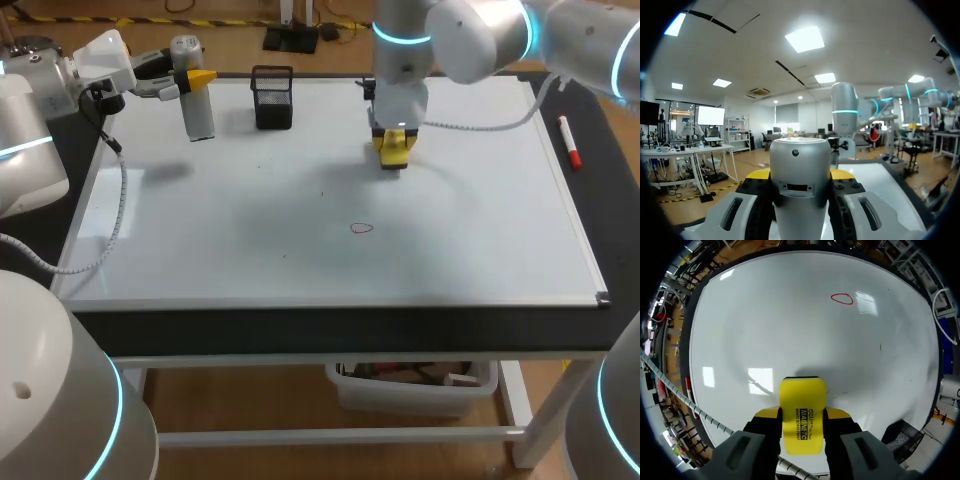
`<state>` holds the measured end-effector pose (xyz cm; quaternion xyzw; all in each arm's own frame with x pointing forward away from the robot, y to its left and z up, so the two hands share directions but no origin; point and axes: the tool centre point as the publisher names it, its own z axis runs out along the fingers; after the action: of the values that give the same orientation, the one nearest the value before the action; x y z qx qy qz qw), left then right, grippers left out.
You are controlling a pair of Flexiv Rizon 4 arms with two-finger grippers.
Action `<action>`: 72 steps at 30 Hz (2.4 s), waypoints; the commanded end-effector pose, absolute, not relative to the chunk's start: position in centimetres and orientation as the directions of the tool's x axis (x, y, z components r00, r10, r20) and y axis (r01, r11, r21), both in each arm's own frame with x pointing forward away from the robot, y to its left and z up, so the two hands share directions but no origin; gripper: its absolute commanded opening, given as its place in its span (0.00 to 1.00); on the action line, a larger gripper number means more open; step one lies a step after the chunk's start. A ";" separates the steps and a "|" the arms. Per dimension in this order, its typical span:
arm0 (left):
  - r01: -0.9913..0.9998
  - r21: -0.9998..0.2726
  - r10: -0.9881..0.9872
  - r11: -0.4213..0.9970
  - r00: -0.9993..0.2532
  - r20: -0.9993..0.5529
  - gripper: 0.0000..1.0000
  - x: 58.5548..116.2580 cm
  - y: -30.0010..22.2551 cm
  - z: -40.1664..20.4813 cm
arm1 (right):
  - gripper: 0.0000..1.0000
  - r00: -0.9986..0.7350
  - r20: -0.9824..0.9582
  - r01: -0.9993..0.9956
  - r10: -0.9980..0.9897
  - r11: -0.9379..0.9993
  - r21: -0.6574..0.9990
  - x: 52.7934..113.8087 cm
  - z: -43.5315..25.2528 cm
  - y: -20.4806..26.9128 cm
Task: Pick up the inspection probe, press it on each red-marked spot on the whiteboard one by one, put down the probe, pick up the eraser, and wipe off all the red marks.
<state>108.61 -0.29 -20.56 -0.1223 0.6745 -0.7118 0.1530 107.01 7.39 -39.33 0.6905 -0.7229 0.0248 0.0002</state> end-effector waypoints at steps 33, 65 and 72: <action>0.056 -0.997 -0.383 -0.045 -0.923 -0.035 0.00 108.6 -0.3 -20.6 | 0.00 -0.375 0.000 -0.925 -0.927 0.374 -0.072 102.1 -35.5 -9.1; 0.062 -0.998 -0.144 -0.020 -0.988 -0.059 0.00 100.8 -7.9 -21.0 | 0.00 -0.390 -0.005 -0.918 -0.921 0.389 -0.072 102.0 -35.4 -9.4; 0.044 -0.998 0.010 -0.043 -0.999 -0.044 0.00 96.0 -12.3 -21.3 | 0.00 -0.390 -0.005 -0.918 -0.921 0.389 -0.072 102.0 -35.4 -9.4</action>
<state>96.24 -11.34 -21.04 0.0134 0.6940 -0.7196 0.0201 101.98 -9.31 -35.50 0.5507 -0.8339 0.0284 -0.0222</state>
